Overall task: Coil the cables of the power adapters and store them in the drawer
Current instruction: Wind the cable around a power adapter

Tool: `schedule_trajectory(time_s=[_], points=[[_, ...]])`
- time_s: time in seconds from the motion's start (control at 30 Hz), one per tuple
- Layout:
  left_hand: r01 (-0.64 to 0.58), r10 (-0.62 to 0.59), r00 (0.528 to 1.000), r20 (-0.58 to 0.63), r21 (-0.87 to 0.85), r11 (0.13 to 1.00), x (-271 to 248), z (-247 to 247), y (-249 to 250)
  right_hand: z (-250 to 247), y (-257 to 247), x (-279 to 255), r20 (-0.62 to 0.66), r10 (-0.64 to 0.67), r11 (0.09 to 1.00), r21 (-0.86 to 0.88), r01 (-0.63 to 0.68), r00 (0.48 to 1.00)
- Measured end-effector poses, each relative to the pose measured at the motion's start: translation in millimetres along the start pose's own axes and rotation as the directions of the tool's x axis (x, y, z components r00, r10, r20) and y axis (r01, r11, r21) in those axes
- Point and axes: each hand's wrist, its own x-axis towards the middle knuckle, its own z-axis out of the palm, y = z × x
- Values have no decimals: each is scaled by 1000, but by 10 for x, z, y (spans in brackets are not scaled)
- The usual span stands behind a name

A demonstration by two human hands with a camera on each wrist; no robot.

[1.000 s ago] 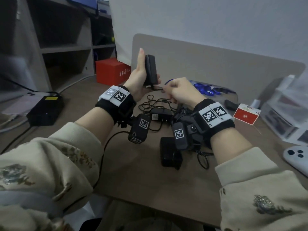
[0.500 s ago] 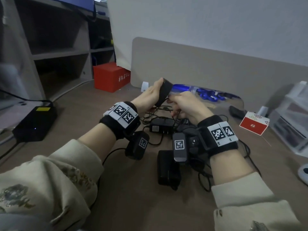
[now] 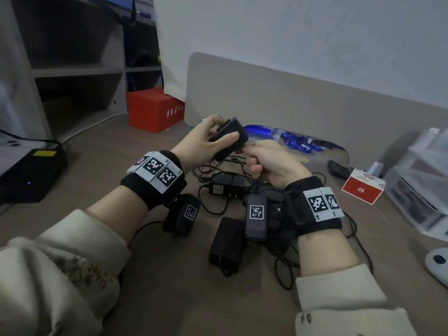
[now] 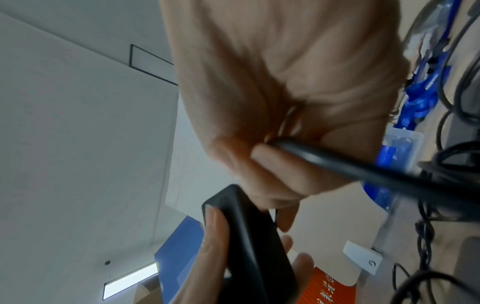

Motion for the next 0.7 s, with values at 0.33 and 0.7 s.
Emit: schedule_trajectory(time_s=[0.33,0.7], points=[[-15,70,983,-170,307,952,10,-72,-10,-82,-37,-72,27,-39,944,-328,45,999],[9,59,993,-105,552,834,-4,-62,68,-54,-73,-114,112,-179,837,-505,212,977]])
